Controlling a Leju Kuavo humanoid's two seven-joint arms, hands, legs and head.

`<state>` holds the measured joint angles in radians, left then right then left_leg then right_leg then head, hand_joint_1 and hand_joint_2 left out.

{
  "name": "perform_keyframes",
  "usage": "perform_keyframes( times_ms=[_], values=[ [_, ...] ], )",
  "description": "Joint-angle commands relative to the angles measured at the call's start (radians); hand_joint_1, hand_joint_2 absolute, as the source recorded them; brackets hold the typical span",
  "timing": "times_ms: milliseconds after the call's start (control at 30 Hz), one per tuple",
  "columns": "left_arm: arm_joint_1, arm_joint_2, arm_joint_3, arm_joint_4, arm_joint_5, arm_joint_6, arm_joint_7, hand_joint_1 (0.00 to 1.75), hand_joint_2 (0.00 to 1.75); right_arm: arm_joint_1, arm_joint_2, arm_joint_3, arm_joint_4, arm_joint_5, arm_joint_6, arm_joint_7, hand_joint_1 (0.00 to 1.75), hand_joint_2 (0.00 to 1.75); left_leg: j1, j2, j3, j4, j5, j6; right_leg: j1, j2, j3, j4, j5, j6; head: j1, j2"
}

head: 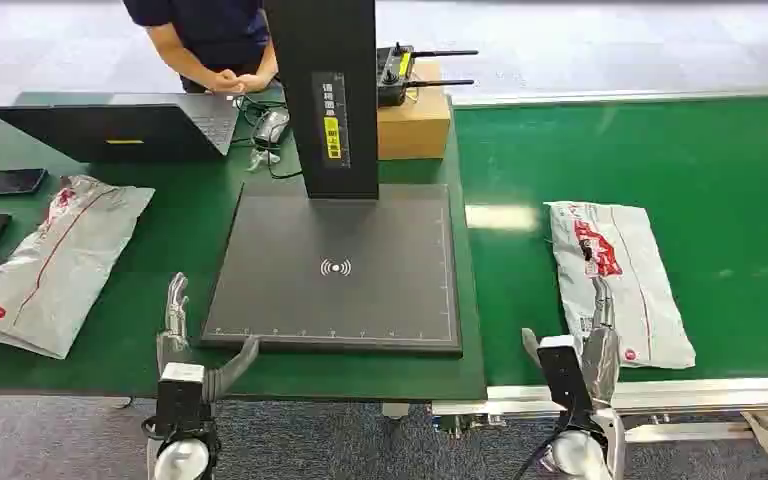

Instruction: Moved the parcel from conveyor to table for the left to box.

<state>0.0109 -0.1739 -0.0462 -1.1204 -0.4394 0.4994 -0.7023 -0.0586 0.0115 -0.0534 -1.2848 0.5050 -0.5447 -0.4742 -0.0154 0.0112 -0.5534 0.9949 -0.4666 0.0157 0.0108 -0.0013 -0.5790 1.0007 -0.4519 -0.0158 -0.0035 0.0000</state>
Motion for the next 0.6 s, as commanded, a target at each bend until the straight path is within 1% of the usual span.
perform_keyframes(
  times_ms=[33, 67, 167, 200, 300, 400, 600],
  values=[
    [-0.049, -0.012, 0.027, 0.076, 0.0, -0.009, 0.004, 0.0, 1.75, -0.059, -0.02, -0.067, 0.11, 0.066, -0.038, 0.032, 0.0, 1.75, 0.0, -0.002, 0.001, -0.001, 0.0, -0.002, 0.0, -0.001, 0.002, -0.001, 0.0, 0.002, 0.0, 0.0],
    [-0.052, -0.012, 0.026, 0.079, -0.001, -0.007, 0.004, 0.0, 1.75, -0.065, -0.024, -0.073, 0.122, 0.086, -0.053, 0.042, 0.0, 1.75, 0.0, -0.002, 0.002, -0.002, 0.001, -0.003, 0.0, -0.001, 0.003, -0.002, 0.0, 0.002, 0.0, 0.0],
    [-0.05, -0.01, 0.025, 0.073, -0.001, -0.002, 0.004, 0.0, 1.75, -0.09, -0.044, -0.1, 0.152, 0.099, -0.049, 0.07, 0.0, 1.75, 0.0, -0.002, 0.002, -0.002, 0.001, -0.002, 0.0, -0.001, 0.003, -0.002, 0.0, 0.002, 0.0, 0.0],
    [-0.049, -0.01, 0.026, 0.069, 0.0, 0.0, 0.004, 0.0, 1.75, -0.102, -0.062, -0.112, 0.172, 0.102, -0.05, 0.081, 0.0, 1.75, 0.0, -0.002, 0.002, -0.001, 0.001, -0.002, 0.0, -0.001, 0.002, -0.002, 0.0, 0.002, 0.0, 0.0],
    [-0.043, -0.005, 0.024, 0.061, 0.009, 0.006, 0.004, 0.0, 1.75, -0.13, -0.092, -0.132, 0.225, 0.096, -0.055, 0.079, 0.0, 1.75, 0.0, -0.002, 0.002, -0.001, 0.001, -0.001, -0.001, -0.001, 0.002, -0.001, 0.0, 0.002, 0.0, 0.0],
    [-0.043, 0.002, 0.01, 0.064, 0.02, 0.015, 0.004, 0.0, 1.75, -0.147, -0.102, -0.137, 0.265, 0.099, -0.069, 0.062, 0.0, 1.75, 0.0, -0.001, 0.002, -0.001, 0.0, -0.001, 0.0, -0.001, 0.002, -0.001, 0.0, 0.002, 0.0, 0.0],
    [-0.043, 0.002, 0.01, 0.064, 0.02, 0.015, 0.004, 0.0, 1.75, -0.147, -0.102, -0.137, 0.265, 0.099, -0.069, 0.062, 0.0, 1.75, 0.0, -0.002, 0.002, -0.002, 0.001, -0.002, -0.001, -0.001, 0.003, -0.002, 0.001, 0.003, 0.0, 0.0]
  ],
)
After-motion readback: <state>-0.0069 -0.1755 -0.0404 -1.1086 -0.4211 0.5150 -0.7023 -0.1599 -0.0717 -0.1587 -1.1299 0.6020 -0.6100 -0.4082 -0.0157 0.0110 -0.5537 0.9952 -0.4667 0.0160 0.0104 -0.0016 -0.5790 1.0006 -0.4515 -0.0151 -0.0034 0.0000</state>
